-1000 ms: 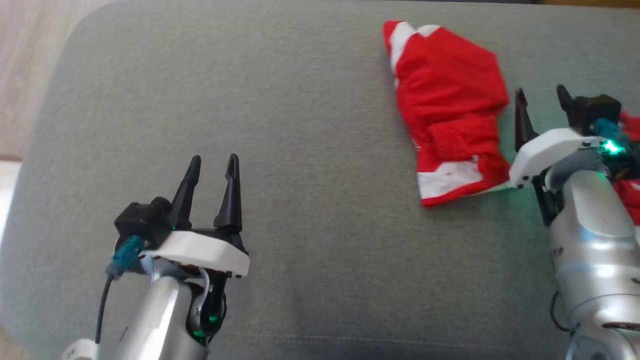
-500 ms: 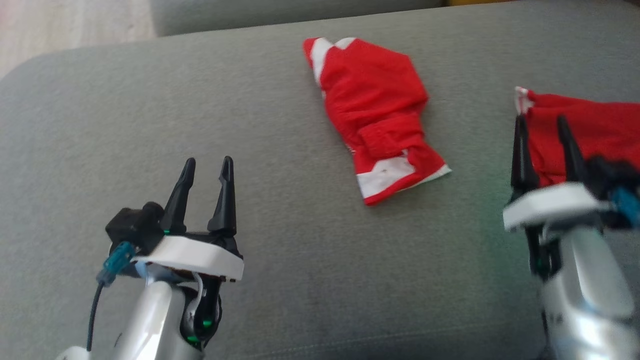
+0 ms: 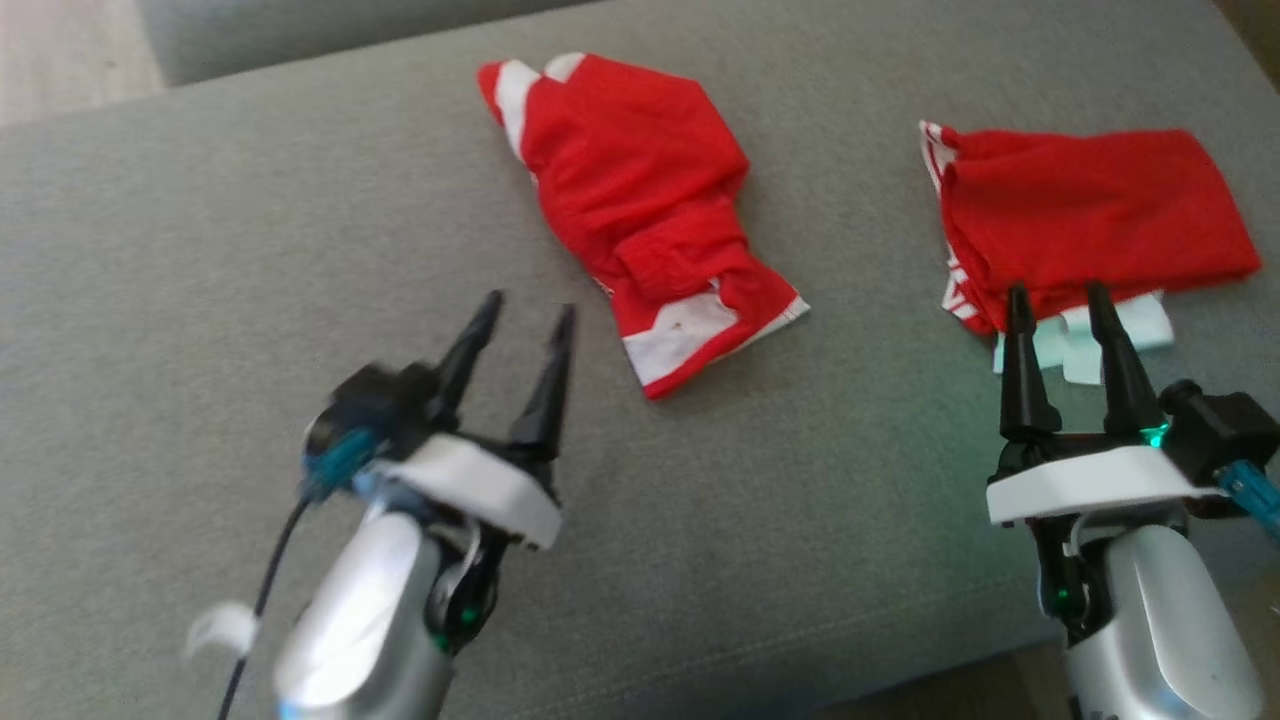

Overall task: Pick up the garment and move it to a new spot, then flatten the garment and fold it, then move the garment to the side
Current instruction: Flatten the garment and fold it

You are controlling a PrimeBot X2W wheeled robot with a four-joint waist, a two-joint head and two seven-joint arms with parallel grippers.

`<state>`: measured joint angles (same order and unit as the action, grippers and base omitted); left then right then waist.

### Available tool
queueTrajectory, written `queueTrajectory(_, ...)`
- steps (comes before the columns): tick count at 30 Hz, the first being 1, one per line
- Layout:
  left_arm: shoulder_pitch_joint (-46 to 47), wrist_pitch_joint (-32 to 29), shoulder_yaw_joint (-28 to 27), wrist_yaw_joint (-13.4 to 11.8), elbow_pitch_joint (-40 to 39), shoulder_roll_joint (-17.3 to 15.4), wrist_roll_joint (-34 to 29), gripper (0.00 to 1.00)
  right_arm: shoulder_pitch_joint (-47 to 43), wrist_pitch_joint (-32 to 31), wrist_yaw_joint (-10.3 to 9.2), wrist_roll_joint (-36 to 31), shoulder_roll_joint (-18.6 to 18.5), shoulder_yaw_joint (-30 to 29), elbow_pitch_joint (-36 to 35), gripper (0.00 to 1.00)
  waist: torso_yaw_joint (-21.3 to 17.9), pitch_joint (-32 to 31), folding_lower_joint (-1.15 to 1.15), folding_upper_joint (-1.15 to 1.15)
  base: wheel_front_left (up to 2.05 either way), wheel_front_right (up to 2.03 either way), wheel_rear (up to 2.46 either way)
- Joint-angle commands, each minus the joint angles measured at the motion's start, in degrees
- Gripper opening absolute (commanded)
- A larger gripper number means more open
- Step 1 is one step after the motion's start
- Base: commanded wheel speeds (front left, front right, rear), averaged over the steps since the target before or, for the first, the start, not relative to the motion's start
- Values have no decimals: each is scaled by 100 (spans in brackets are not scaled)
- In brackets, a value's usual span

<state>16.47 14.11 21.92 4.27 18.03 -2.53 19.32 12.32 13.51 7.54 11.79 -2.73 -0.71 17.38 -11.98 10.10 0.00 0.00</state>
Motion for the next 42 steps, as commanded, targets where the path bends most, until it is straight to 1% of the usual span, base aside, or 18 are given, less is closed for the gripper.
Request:
queueTrajectory(1, 362, 0, -83, 65, -78, -35, -39, 100, 115, -18, -5, 43, -16, 123, -215, 100, -121, 119, 0, 0, 0, 0, 0)
queueTrajectory(5, 836, -267, 380, 193, 480, -35, -7, 100, 122, -22, -5, 93, -16, 169, -248, 100, -300, 270, 0, 0, 0, 0, 0)
queueTrajectory(6, 1044, -441, 568, 229, 758, -35, 74, 100, 145, -15, -5, 119, -15, 200, -254, 100, -387, 346, 0, 0, 0, 0, 0)
queueTrajectory(8, 1239, -548, 675, 247, 1025, -34, 129, 100, 188, -5, -5, 149, -15, 228, -245, 100, -476, 419, 0, 0, 0, 0, 0)
queueTrajectory(15, 1783, -631, 816, 271, 1771, -34, 470, 100, 294, 52, -5, 253, -15, 276, -160, 100, -686, 556, 0, 0, 0, 0, 0)
queueTrajectory(24, 2318, -525, 968, 296, 2410, -34, 771, 100, 366, 110, -5, 313, -15, 299, -64, 100, -833, 620, 0, 0, 0, 0, 0)
queueTrajectory(25, 2368, -492, 985, 299, 2450, -34, 804, 98, 374, 114, -5, 315, -15, 302, -57, 100, -844, 623, 0, 0, 0, 0, 0)
queueTrajectory(26, 2411, -439, 989, 302, 2471, -34, 857, 35, 380, 118, -5, 315, -15, 303, -49, 100, -851, 622, 0, 0, 0, 0, 0)
queueTrajectory(27, 2450, -373, 988, 304, 2480, -34, 906, 0, 384, 121, -5, 312, -15, 301, -40, 100, -853, 617, 0, 0, 0, 0, 0)
queueTrajectory(31, 2558, -143, 999, 311, 2454, -35, 1006, 0, 371, 131, -5, 257, -15, 294, 29, 100, -785, 540, 0, 0, 0, 0, 0)
queueTrajectory(35, 2590, 19, 919, 314, 2277, -115, 1003, 0, 340, 133, -5, 152, -15, 350, 126, 100, -574, 390, 0, 0, 0, 0, 0)
queueTrajectory(39, 2530, 74, 823, 269, 1980, -307, 847, 0, 318, 82, -5, 43, -15, 437, 206, 100, -252, 203, 0, 0, 0, 0, 0)
queueTrajectory(42, 2420, 84, 790, 208, 1721, -514, 672, 0, 296, 8, -5, -32, -15, 536, 260, 100, 21, 68, 0, 0, 0, 0, 0)
